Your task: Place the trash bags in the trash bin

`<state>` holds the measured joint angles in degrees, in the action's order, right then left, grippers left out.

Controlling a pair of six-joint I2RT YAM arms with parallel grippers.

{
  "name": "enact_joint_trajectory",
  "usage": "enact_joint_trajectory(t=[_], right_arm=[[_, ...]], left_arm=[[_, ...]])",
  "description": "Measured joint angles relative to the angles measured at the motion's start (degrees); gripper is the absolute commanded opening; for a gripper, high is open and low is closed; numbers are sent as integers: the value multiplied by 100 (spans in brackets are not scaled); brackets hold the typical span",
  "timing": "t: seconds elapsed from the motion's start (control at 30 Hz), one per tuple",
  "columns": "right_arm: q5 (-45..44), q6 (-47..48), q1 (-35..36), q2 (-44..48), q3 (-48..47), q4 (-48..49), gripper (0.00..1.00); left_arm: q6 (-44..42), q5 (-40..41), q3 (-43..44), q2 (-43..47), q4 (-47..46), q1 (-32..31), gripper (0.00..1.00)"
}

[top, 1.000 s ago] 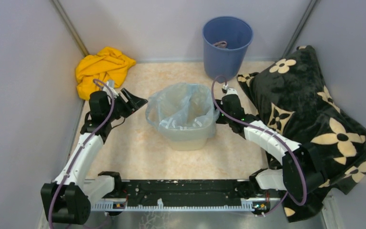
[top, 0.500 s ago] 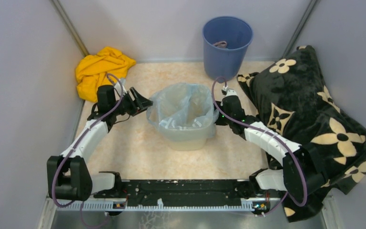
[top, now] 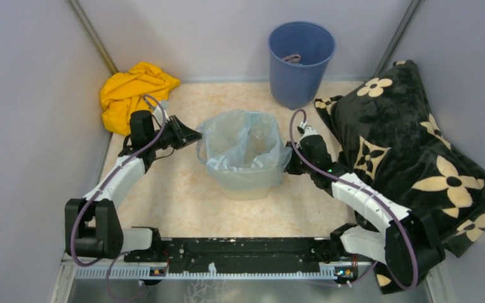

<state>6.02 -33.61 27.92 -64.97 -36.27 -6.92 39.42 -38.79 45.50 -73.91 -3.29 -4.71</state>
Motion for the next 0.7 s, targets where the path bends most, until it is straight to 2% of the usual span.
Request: enact_joint_trajectory(t=[0.43, 0.7], right_arm=[[409, -317, 0, 960, 210, -682, 47], [680, -669, 0, 1023, 525, -914, 53]], left_arm=[[39, -122, 0, -98, -101, 0, 16], [35, -125, 0, -103, -96, 0, 15]])
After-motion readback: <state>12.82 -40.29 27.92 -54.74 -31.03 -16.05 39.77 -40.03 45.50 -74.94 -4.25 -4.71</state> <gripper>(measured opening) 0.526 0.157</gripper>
